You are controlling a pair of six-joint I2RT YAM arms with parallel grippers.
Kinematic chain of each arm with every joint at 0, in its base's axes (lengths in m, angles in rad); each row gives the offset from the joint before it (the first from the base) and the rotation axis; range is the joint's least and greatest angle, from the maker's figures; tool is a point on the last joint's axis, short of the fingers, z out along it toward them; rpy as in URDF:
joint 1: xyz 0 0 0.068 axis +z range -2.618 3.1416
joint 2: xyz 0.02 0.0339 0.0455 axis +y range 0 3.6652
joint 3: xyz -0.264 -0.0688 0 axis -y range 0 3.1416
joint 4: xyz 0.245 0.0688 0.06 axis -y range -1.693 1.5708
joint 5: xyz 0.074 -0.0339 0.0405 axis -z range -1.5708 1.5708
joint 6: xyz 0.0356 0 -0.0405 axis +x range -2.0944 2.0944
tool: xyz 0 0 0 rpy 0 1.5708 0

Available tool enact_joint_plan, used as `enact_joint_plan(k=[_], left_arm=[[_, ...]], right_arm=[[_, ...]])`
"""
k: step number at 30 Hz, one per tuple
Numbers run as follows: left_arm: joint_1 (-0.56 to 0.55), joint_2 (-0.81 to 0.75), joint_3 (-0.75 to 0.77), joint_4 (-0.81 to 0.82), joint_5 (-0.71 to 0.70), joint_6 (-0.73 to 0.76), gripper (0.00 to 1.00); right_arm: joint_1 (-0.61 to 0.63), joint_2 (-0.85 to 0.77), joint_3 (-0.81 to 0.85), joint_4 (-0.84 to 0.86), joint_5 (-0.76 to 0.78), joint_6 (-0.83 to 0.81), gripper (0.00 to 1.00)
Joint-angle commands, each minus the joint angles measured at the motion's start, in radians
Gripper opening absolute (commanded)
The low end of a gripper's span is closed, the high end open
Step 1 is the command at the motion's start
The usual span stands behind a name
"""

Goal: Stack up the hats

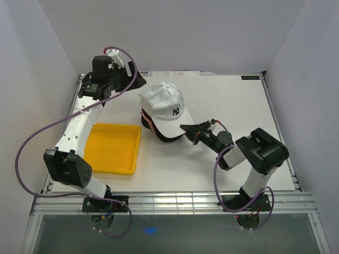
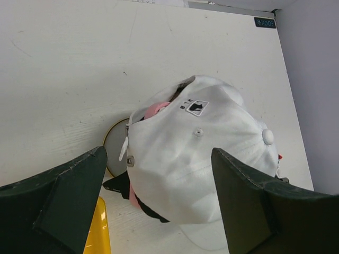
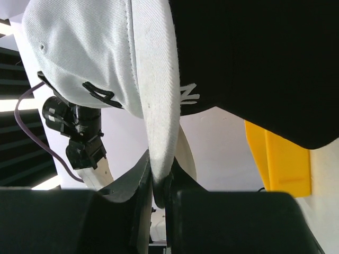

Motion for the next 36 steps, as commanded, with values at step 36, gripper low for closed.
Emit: enact_joint_plan(k=[36], left_arm=[[0.002, 0.147, -0.188, 0.187, 0.042, -0.036, 0.56]], right_arm=[[-0.004, 0.322, -0.050, 0.083, -0.092, -0.106, 0.08]])
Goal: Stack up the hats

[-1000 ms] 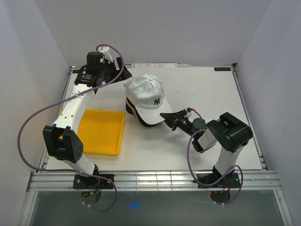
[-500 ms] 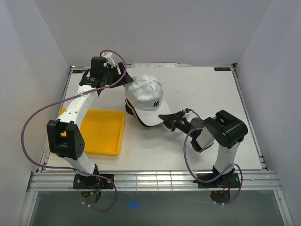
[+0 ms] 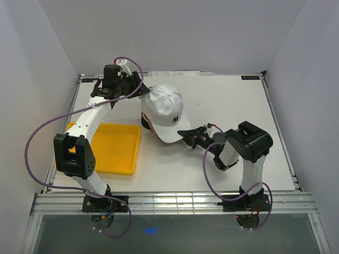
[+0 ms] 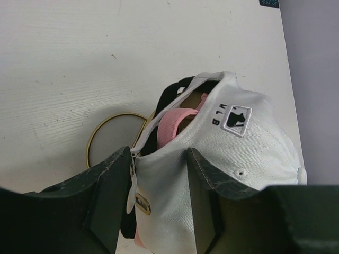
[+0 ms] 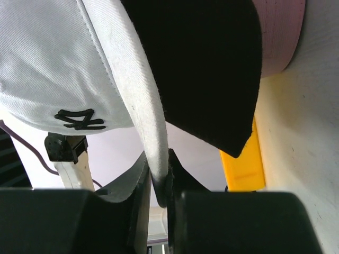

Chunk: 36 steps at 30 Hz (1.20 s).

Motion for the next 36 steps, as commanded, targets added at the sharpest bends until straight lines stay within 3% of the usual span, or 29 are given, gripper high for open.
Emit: enact_joint_plan(k=[1, 18, 22, 31, 36], left_arm=[[0.002, 0.027, -0.026, -0.028, -0.039, 0.027, 0.56], [0.008, 0.098, -0.003, -0.085, -0.085, 0.030, 0.54], [0.009, 0.110, 0.009, -0.092, -0.090, 0.033, 0.54], [0.019, 0.127, 0.029, -0.112, -0.095, 0.044, 0.54], [0.022, 0.132, 0.032, -0.117, -0.095, 0.045, 0.53]], right_arm=[[-0.001, 0.094, -0.067, -0.002, -0.036, -0.062, 0.08], [-0.001, 0.144, -0.069, -0.011, -0.044, -0.062, 0.08], [-0.011, 0.111, -0.059, -0.040, -0.053, -0.070, 0.18], [-0.017, -0.007, -0.050, -0.170, -0.062, -0.120, 0.29], [-0.020, -0.037, -0.055, -0.224, -0.067, -0.140, 0.27]])
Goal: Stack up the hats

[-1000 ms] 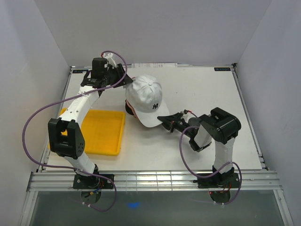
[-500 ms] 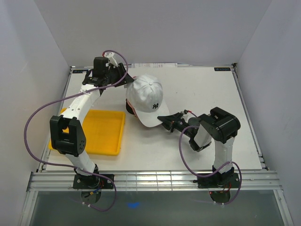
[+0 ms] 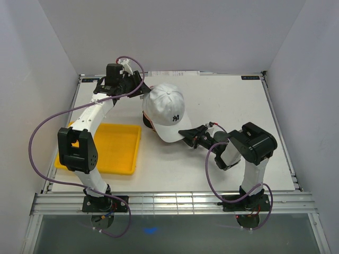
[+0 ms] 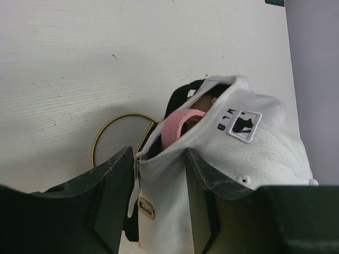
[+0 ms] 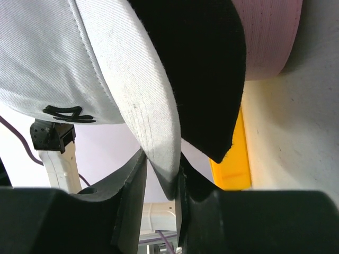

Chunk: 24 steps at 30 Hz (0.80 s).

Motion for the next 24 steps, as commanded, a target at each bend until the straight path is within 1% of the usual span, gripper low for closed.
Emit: enact_joint_plan(k=[1, 3, 4, 6, 7, 10, 14, 15, 21, 24], left_arm=[[0.018, 0.054, -0.018, -0.110, -0.101, 0.050, 0.53], [0.019, 0.057, -0.018, -0.110, -0.102, 0.048, 0.53], [0.019, 0.058, -0.018, -0.111, -0.101, 0.050, 0.53], [0.022, 0.060, -0.018, -0.114, -0.102, 0.050, 0.53], [0.022, 0.060, -0.019, -0.114, -0.101, 0.050, 0.53], [0.024, 0.061, -0.022, -0.114, -0.101, 0.050, 0.53], [0.030, 0.063, -0.021, -0.116, -0.102, 0.052, 0.53], [0.031, 0.063, -0.021, -0.117, -0.102, 0.053, 0.53], [0.036, 0.060, -0.018, -0.120, -0.099, 0.056, 0.53], [0.037, 0.060, -0.016, -0.122, -0.099, 0.055, 0.53]], right_arm=[[-0.005, 0.010, -0.057, -0.170, -0.050, -0.069, 0.27], [-0.003, 0.013, -0.064, -0.170, -0.051, -0.069, 0.25], [-0.005, 0.016, -0.067, -0.170, -0.054, -0.069, 0.21], [-0.005, 0.025, -0.068, -0.172, -0.057, -0.072, 0.18], [-0.006, 0.028, -0.068, -0.173, -0.060, -0.072, 0.13], [-0.006, 0.039, -0.059, -0.201, -0.068, -0.086, 0.12], [-0.005, 0.041, -0.048, -0.265, -0.073, -0.123, 0.17], [-0.006, 0.038, -0.048, -0.285, -0.071, -0.133, 0.20], [-0.008, 0.030, -0.041, -0.339, -0.077, -0.161, 0.30], [-0.008, 0.021, -0.045, -0.356, -0.079, -0.170, 0.31]])
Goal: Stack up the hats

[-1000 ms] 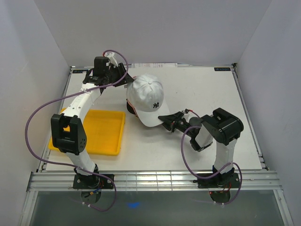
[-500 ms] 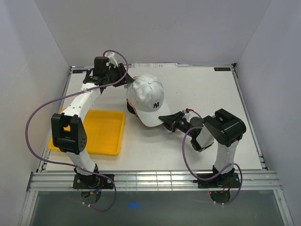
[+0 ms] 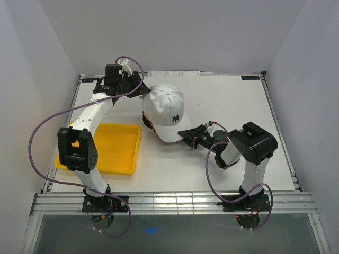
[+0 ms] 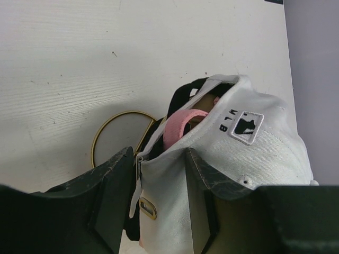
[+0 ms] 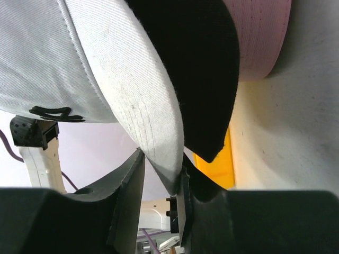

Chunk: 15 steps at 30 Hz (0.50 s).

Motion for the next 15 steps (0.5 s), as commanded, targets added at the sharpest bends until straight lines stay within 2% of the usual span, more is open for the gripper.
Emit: enact_joint_plan(k=[1, 3, 15], left_arm=[[0.026, 0.055, -0.016, -0.117, -0.120, 0.056, 0.53], [0.028, 0.055, -0.016, -0.117, -0.118, 0.056, 0.53], [0.033, 0.044, -0.006, -0.121, -0.104, 0.056, 0.54]], right_arm=[[0.002, 0.023, -0.055, -0.303, -0.054, -0.086, 0.33], [-0.003, 0.015, -0.054, -0.326, -0.063, -0.104, 0.38], [-0.040, -0.080, -0.091, -0.376, -0.070, -0.138, 0.43]])
